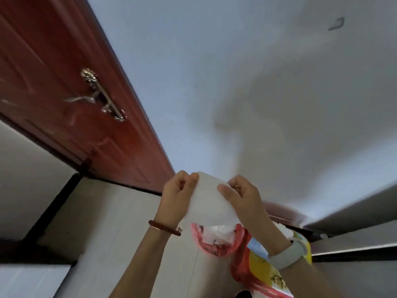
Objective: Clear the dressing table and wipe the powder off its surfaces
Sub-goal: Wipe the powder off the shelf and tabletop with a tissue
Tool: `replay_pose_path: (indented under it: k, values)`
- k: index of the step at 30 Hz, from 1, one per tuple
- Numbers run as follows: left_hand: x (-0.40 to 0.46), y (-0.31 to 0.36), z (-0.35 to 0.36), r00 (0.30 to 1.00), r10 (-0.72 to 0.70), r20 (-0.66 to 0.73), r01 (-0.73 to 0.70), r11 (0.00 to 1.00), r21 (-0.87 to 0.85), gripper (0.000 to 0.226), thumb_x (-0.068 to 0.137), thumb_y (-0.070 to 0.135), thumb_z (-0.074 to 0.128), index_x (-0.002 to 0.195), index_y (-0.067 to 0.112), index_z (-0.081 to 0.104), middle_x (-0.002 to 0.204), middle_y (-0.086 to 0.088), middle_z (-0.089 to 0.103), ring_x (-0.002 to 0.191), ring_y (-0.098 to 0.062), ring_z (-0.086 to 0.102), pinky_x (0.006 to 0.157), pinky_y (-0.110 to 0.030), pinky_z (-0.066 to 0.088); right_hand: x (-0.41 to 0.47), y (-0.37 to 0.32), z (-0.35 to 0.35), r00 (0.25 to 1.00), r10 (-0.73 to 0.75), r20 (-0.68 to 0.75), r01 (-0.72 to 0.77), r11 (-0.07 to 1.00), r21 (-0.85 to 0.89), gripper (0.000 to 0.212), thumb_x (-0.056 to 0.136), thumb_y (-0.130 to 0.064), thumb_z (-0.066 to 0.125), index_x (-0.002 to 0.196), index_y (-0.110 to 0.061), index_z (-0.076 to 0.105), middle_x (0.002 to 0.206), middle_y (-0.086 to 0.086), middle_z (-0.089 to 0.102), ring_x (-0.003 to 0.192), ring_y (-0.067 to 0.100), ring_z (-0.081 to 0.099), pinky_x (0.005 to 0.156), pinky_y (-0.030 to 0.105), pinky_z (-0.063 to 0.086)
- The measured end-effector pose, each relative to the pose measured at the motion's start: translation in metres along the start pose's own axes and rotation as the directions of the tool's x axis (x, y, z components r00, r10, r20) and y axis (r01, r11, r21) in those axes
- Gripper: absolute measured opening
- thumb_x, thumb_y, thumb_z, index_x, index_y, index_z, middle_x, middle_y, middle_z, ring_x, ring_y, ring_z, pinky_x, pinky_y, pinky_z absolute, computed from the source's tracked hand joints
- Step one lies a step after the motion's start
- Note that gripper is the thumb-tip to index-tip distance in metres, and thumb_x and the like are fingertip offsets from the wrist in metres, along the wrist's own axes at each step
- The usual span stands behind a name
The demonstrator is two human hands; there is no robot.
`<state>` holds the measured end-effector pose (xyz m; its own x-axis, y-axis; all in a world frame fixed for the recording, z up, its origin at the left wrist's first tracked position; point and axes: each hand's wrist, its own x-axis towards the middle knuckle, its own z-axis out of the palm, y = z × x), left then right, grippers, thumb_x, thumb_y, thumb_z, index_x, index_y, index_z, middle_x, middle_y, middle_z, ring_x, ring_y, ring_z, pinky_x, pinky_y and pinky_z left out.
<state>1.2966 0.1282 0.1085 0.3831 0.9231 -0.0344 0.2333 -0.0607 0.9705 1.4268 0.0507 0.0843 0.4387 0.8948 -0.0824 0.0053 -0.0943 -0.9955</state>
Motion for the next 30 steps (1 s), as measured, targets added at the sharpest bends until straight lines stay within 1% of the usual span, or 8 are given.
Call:
replay_pose_path:
  k: [3, 6, 9, 13, 21, 24, 27, 30]
  values:
    - [-0.025, 0.013, -0.04, 0.982, -0.086, 0.166, 0.141, 0.923, -0.358, 0.035, 0.081, 0.048, 0.05, 0.074, 0.016, 0.061, 0.067, 0.008, 0.063, 0.063, -0.006, 0.057, 0.056, -0.024, 0.049, -0.013, -0.021, 0.044, 0.995, -0.07, -0.071, 0.071, 0.997, 0.013, 0.036, 0.088, -0.018, 0.056, 0.057, -0.02, 0.038, 0.041, -0.01, 0.035, 0.04, 0.004, 0.029, 0.04, 0.012, 0.024]
    - [-0.058, 0.011, -0.086, 0.954, -0.109, 0.279, 0.245, 0.82, -0.518, 0.054, 0.076, 0.04, 0.068, 0.112, 0.001, 0.059, 0.106, -0.016, 0.067, 0.096, -0.028, 0.063, 0.08, -0.037, 0.054, -0.032, -0.037, 0.09, 0.987, -0.118, -0.109, 0.115, 0.993, -0.036, 0.037, 0.093, -0.018, 0.049, 0.058, -0.017, 0.035, 0.051, -0.005, 0.034, 0.044, 0.004, 0.032, 0.042, 0.012, 0.028]
    - [-0.089, 0.003, -0.128, 0.974, -0.16, 0.159, 0.223, 0.799, -0.558, 0.03, 0.081, 0.022, 0.065, 0.101, 0.0, 0.065, 0.1, -0.018, 0.07, 0.092, -0.028, 0.066, 0.074, -0.031, 0.056, -0.055, -0.047, 0.136, 0.986, -0.143, -0.085, 0.136, 0.987, -0.084, 0.039, 0.096, -0.018, 0.04, 0.058, -0.018, 0.034, 0.056, -0.004, 0.037, 0.049, 0.003, 0.035, 0.048, 0.015, 0.032]
    - [-0.118, -0.009, -0.174, 0.981, -0.193, 0.015, 0.152, 0.72, -0.677, 0.035, 0.078, 0.025, 0.066, 0.103, 0.001, 0.065, 0.104, -0.019, 0.068, 0.098, -0.031, 0.065, 0.081, -0.036, 0.056, -0.081, -0.048, 0.186, 0.985, -0.17, -0.004, 0.169, 0.98, -0.109, 0.04, 0.097, -0.014, 0.035, 0.058, -0.023, 0.039, 0.057, -0.008, 0.042, 0.05, -0.004, 0.043, 0.051, 0.013, 0.035]
    - [-0.154, -0.027, -0.24, 0.863, -0.108, -0.493, -0.053, 0.952, -0.301, 0.022, 0.074, 0.033, 0.065, 0.069, 0.016, 0.053, 0.068, 0.003, 0.057, 0.065, -0.015, 0.055, 0.061, -0.035, 0.047, -0.114, -0.044, 0.254, 0.961, -0.26, 0.091, 0.271, 0.953, -0.138, 0.031, 0.092, -0.004, 0.046, 0.074, -0.03, 0.045, 0.071, -0.007, 0.048, 0.059, -0.005, 0.045, 0.057, 0.006, 0.037]
    - [-0.169, -0.036, -0.262, 0.859, -0.08, -0.505, -0.087, 0.951, -0.298, 0.03, 0.081, 0.023, 0.067, 0.06, 0.022, 0.046, 0.054, 0.015, 0.053, 0.053, -0.003, 0.051, 0.051, -0.02, 0.043, -0.125, -0.046, 0.279, 0.952, -0.301, 0.049, 0.305, 0.944, -0.124, 0.03, 0.092, -0.005, 0.045, 0.077, -0.031, 0.043, 0.07, -0.007, 0.047, 0.059, 0.002, 0.046, 0.057, 0.005, 0.038]
    - [-0.186, -0.043, -0.286, 0.902, -0.066, -0.426, -0.12, 0.911, -0.395, 0.022, 0.088, 0.019, 0.056, 0.066, 0.018, 0.054, 0.056, 0.013, 0.062, 0.055, -0.002, 0.059, 0.05, -0.016, 0.047, -0.141, -0.049, 0.304, 0.894, -0.4, 0.2, 0.427, 0.896, -0.12, 0.007, 0.089, -0.028, 0.052, 0.088, -0.034, 0.048, 0.083, -0.012, 0.054, 0.074, -0.007, 0.054, 0.068, 0.003, 0.039]
    - [-0.204, -0.047, -0.316, 0.876, -0.013, -0.482, -0.124, 0.96, -0.251, 0.026, 0.086, 0.034, 0.053, 0.069, 0.014, 0.051, 0.056, 0.015, 0.058, 0.055, -0.002, 0.054, 0.052, -0.016, 0.044, -0.158, -0.043, 0.333, 0.84, -0.271, 0.471, 0.445, 0.84, -0.31, 0.018, 0.067, -0.061, 0.051, 0.078, -0.048, 0.052, 0.092, -0.02, 0.051, 0.083, -0.016, 0.052, 0.07, 0.0, 0.037]
